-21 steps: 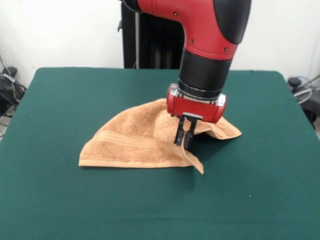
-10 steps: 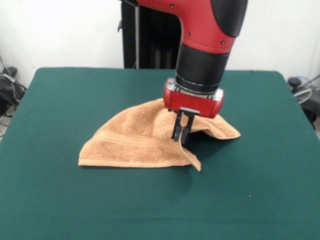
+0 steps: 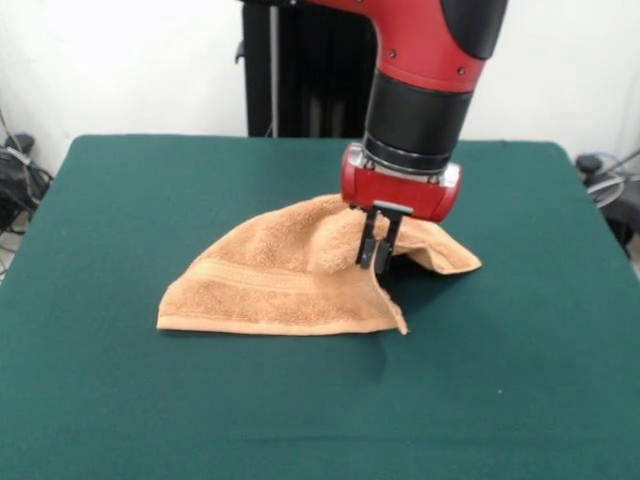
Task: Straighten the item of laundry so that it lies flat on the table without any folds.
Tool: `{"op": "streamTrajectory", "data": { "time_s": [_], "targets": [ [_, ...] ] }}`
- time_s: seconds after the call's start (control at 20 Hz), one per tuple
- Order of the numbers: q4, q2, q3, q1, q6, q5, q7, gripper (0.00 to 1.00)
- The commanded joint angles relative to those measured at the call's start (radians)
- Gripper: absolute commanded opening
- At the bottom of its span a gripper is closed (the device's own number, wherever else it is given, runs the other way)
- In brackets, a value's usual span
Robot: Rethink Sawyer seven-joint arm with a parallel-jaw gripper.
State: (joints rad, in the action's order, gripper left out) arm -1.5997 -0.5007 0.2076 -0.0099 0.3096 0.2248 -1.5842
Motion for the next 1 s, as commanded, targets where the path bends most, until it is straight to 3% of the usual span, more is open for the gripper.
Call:
{"op": "streamTrajectory", "data": {
  "time_s": [0.05,0.4,1.0],
  "targets": [
    [-0.106,-0.049,-0.027,0.009,0.130,0.063,-0.266,0.00],
    [-0.103,-0.059,0.045,0.079,0.151,0.073,-0.315,0.00],
    [-0.124,-0.085,0.066,0.100,0.180,0.114,-0.304,0.00]
  ]
}}
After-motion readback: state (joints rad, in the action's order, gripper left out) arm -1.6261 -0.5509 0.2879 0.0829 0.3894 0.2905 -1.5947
